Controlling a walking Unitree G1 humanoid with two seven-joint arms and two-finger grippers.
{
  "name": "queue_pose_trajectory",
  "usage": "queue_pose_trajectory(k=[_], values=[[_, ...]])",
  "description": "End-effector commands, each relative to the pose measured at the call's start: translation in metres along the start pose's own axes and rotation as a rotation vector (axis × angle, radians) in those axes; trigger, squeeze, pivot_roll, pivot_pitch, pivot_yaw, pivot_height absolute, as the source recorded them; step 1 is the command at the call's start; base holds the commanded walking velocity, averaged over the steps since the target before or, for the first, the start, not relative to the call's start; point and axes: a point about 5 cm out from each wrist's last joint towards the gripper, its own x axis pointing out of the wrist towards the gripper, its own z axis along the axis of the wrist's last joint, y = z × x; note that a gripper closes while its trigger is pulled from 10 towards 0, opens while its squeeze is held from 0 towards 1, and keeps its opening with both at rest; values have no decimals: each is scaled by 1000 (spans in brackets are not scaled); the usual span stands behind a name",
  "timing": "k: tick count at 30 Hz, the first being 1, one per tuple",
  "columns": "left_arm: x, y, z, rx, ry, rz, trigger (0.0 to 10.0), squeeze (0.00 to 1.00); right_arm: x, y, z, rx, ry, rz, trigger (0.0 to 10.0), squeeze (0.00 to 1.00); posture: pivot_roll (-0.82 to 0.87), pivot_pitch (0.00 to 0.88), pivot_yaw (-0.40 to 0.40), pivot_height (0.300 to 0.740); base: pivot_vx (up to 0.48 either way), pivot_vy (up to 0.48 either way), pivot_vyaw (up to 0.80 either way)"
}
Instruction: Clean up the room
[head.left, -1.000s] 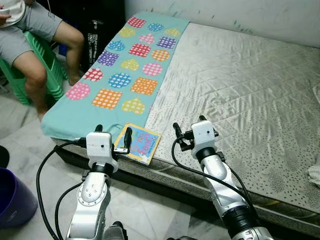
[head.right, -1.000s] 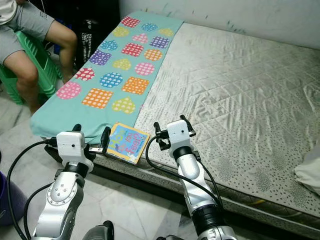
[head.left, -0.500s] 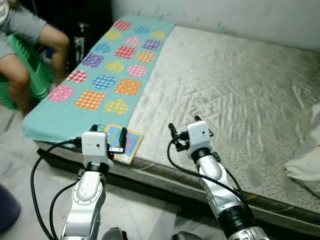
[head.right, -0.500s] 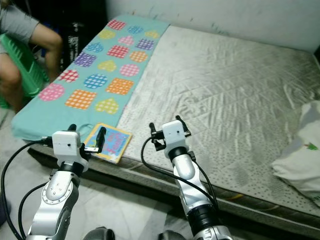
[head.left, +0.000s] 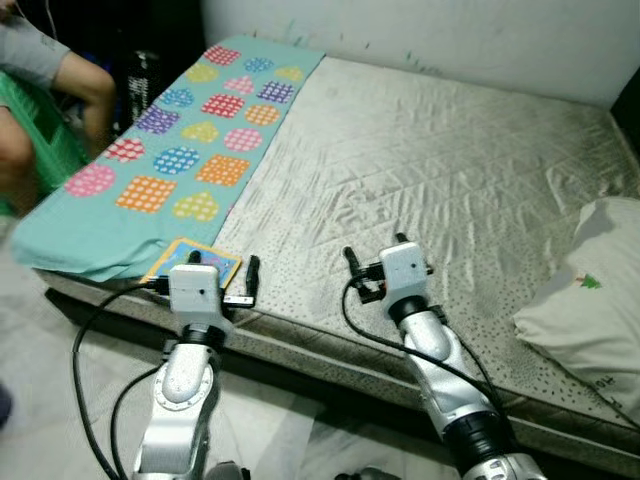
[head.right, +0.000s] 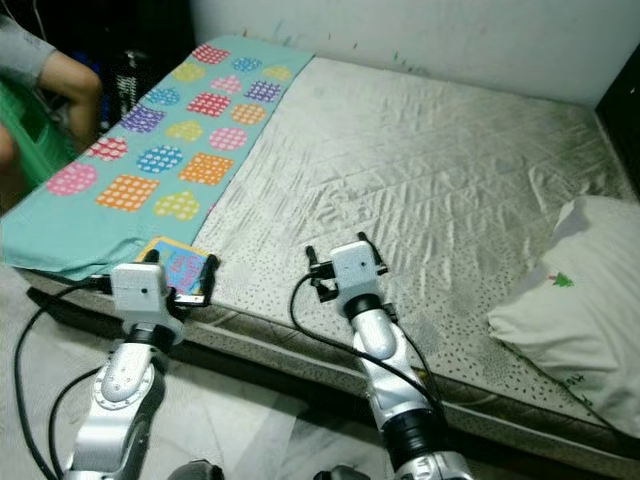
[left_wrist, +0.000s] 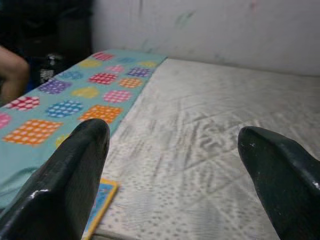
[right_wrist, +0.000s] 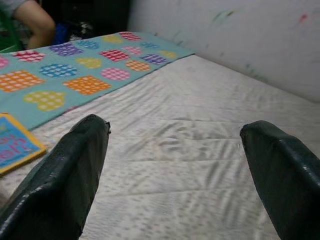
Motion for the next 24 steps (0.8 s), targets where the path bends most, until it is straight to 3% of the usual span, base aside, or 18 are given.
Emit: queue_pose_trajectory(k=[1, 8, 13, 16, 24], values=[[-4, 8, 2, 10, -8, 17, 10000, 0, -1, -5, 6, 11, -21, -6, 10000, 0, 51, 123, -55, 731, 0, 0, 0], [-30, 38, -1, 38, 19, 105, 10000, 0, -24, -36, 9, 6, -36, -52, 10000, 0, 51, 107, -50, 731, 0, 0, 0], [-47, 48, -15, 53, 71, 127, 10000, 0, -47, -48, -8, -30, 33, -41, 10000, 0, 48, 48, -50, 731, 0, 0, 0], [-46, 48, -18, 53, 74, 122, 10000, 0, -52, -50, -9, -31, 40, -38, 10000, 0, 49, 0, -56, 731, 0, 0, 0], [-29, 47, -25, 18, 74, 120, 10000, 0, -41, -45, -12, -29, 48, -7, 10000, 0, 54, 0, -78, 731, 0, 0, 0]])
